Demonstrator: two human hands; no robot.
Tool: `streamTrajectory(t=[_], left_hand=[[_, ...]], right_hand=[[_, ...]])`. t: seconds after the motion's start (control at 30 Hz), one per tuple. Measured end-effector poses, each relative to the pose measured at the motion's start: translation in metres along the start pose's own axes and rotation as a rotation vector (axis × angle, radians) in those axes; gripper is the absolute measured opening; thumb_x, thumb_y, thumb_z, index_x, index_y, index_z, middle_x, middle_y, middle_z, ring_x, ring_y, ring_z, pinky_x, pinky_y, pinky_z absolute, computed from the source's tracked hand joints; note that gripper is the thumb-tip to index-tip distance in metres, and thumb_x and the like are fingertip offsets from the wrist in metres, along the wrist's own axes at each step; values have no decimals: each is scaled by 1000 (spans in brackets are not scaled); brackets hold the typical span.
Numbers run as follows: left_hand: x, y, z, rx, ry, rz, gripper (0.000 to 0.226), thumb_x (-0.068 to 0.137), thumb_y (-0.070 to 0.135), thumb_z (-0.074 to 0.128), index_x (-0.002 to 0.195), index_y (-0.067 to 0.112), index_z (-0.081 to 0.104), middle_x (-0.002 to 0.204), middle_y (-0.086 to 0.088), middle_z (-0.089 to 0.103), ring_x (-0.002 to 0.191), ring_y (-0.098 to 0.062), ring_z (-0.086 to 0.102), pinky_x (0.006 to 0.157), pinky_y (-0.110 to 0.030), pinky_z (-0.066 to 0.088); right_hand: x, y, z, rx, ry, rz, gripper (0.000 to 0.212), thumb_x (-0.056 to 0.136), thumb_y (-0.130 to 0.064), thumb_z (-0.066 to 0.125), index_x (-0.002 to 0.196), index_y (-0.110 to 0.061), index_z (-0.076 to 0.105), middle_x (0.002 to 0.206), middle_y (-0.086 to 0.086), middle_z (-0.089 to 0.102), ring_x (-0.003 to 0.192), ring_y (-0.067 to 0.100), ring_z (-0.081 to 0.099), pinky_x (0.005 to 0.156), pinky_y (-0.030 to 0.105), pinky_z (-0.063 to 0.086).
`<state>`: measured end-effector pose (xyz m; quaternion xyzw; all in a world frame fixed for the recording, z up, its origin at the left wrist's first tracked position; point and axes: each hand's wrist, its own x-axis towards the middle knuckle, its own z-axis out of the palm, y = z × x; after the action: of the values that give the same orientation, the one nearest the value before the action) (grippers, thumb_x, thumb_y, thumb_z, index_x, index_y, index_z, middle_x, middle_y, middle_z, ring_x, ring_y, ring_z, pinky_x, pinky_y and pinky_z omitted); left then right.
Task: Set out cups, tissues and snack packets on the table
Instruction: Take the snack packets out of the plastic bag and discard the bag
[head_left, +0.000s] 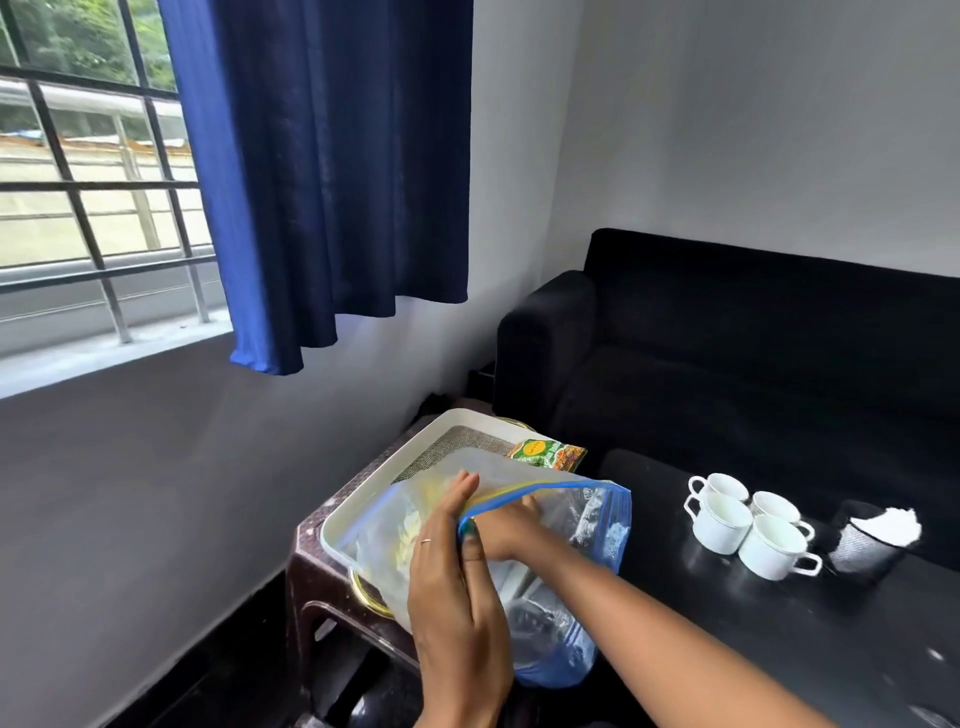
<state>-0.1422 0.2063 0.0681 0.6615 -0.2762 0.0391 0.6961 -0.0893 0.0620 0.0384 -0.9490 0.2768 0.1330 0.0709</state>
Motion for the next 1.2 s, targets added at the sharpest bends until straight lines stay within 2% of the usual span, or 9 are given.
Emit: streamTrajectory(t=[0.2, 0.3, 0.47, 0.57, 0.73, 0.87, 1.03, 1.13, 1.2], left_hand=[[-1, -3, 4, 7, -37, 17, 39, 90, 26, 35, 121, 45, 52, 129, 29, 52, 125, 13, 40, 98, -3, 29], [2, -4, 2, 15, -34, 9, 41, 89, 24, 35, 120, 46, 52, 127, 31, 52, 124, 14, 40, 97, -1, 28], [3, -5, 1, 22, -49, 15, 42, 89, 22, 34, 121, 45, 50, 129, 28, 52, 125, 13, 40, 97, -1, 27], [3, -5, 0, 36, -62, 28, 42, 90, 23, 34, 124, 43, 49, 132, 27, 51, 126, 12, 40, 98, -1, 27], [8, -8, -3, 51, -38, 29, 45, 98, 7, 39, 125, 43, 47, 129, 27, 51, 120, 13, 43, 95, -3, 31], [9, -8, -4, 42, -33, 8, 40, 99, 13, 38, 128, 38, 48, 129, 27, 51, 121, 9, 45, 99, -15, 35], [9, -8, -5, 56, -12, 9, 39, 99, 12, 37, 129, 34, 51, 125, 18, 57, 118, 2, 49, 100, -22, 38], [11, -12, -5, 65, 3, -33, 38, 100, 13, 35, 127, 32, 53, 113, -10, 66, 109, -28, 58, 93, -33, 44], [16, -16, -8, 46, 39, -52, 36, 100, 13, 34, 127, 29, 54, 112, -1, 66, 104, -12, 60, 88, -10, 43]], right_hand=[[-5, -6, 3, 184, -15, 14, 44, 99, -17, 36, 142, -6, 31, 151, 16, 30, 142, 30, 22, 116, 48, 17], [-11, -11, 3, 336, 90, -14, 38, 99, -12, 37, 135, -2, 40, 143, 20, 40, 136, 30, 33, 113, 43, 24], [-18, -12, 6, 436, 195, 6, 5, 96, -20, 44, 99, -17, 46, 119, 18, 58, 113, 31, 55, 81, 36, 40], [-30, -7, 1, 627, 277, 61, 29, 86, -30, 53, 105, -8, 56, 112, 16, 61, 108, 30, 58, 87, 39, 46], [-64, 17, -8, 967, 272, 172, 66, 47, -42, 74, 105, -16, 58, 104, 3, 67, 97, 22, 64, 84, 42, 55], [-100, 39, -4, 1067, 252, 175, 62, 49, -33, 87, 102, -27, 56, 97, -11, 66, 90, 9, 64, 82, 31, 53], [-148, 58, -9, 1184, 178, 137, 58, 49, -21, 89, 101, -19, 62, 89, -1, 71, 74, 8, 66, 64, 29, 57], [-175, 70, -16, 1194, 113, 85, 58, 45, -27, 88, 99, -18, 66, 89, 2, 72, 74, 9, 67, 62, 27, 55], [-191, 79, -21, 1209, 50, 18, 59, 47, -31, 88, 102, -18, 68, 96, 4, 74, 82, 12, 68, 67, 27, 54]])
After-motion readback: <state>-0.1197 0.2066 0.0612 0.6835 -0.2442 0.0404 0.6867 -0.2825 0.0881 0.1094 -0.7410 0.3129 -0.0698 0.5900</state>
